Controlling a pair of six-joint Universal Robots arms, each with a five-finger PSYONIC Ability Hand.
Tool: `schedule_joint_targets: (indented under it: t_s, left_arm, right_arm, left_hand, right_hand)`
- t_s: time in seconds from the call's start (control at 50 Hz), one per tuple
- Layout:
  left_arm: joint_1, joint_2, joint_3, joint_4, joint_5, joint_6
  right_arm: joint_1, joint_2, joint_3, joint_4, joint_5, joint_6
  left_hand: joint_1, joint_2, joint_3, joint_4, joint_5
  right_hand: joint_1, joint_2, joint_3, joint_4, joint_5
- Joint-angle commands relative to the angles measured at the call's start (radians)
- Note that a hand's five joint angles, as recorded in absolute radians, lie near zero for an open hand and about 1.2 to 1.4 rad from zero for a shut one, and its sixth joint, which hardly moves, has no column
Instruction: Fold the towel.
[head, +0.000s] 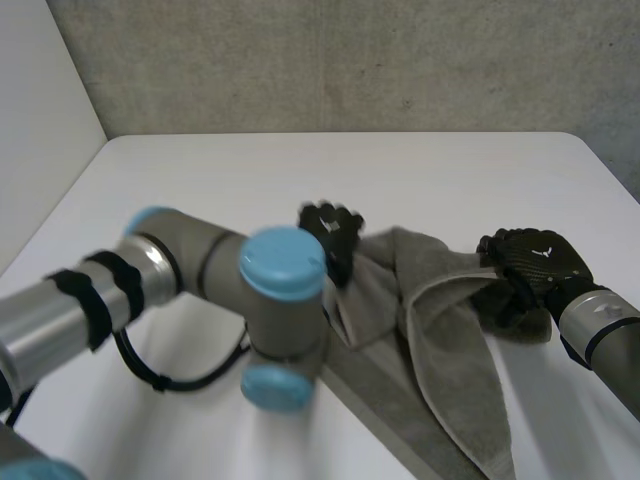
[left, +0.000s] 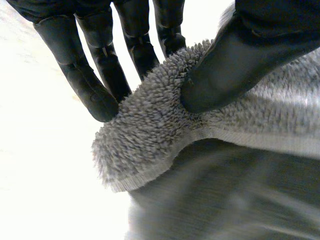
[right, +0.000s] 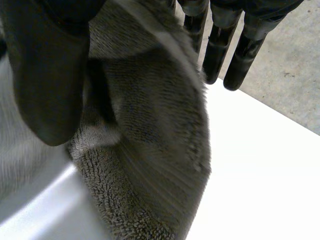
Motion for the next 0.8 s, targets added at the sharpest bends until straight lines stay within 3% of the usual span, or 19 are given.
schedule_joint_targets:
  t_s: [0.02, 0.14, 0.32, 0.36, 0.46, 0.64, 0.8]
  left_arm:
    - [0.136, 0.002, 0.088, 0.093, 0.002, 0.179]
    - [0.225, 0.007, 0.076, 0.139, 0.004, 0.29]
    - [0.293, 0.027, 0.006, 0.139, 0.001, 0.29]
    - [0.293, 0.051, -0.026, 0.131, -0.002, 0.273]
    - [0.281, 0.125, -0.102, 0.13, -0.01, 0.266]
    - [0.259, 0.329, -0.323, 0.13, -0.01, 0.244]
    - [0.267, 0.496, -0.544, 0.133, 0.004, 0.127]
  right_arm:
    - [0.002, -0.007, 0.007, -0.002, 0.003, 0.005]
    - [0.0, -0.008, 0.005, 0.001, 0.005, 0.005]
    - [0.006, -0.008, 0.011, 0.004, 0.005, 0.003]
    - [0.008, -0.01, 0.014, 0.004, 0.005, 0.003]
    - [0.02, -0.01, 0.017, 0.004, 0.005, 0.002]
    - [0.032, -0.015, 0.019, 0.015, -0.008, 0.003]
    - [0.094, -0.013, 0.007, 0.105, -0.008, -0.003]
  left_hand:
    - [-0.05, -0.097, -0.142, -0.12, -0.246]
    - [-0.05, -0.097, -0.142, -0.12, -0.246]
    - [-0.132, -0.179, -0.223, -0.202, -0.328]
    - [-0.792, -0.839, -0.884, -0.862, -0.988]
    - [-1.12, -1.167, -1.212, -1.191, -1.317]
    - [-1.197, -1.244, -1.289, -1.268, -1.394]
    - [-1.186, -1.233, -1.277, -1.256, -1.382]
  right_hand:
    - [-0.219, -0.23, -0.219, -0.213, -0.178]
    - [-0.219, -0.23, -0.219, -0.213, -0.178]
    - [-0.219, -0.23, -0.219, -0.213, -0.178]
    - [-0.219, -0.23, -0.219, -0.213, -0.178]
    - [-0.219, -0.23, -0.219, -0.213, -0.178]
    - [-0.219, -0.23, -0.219, -0.213, -0.178]
    - [-0.219, -0.23, -0.219, -0.213, -0.178]
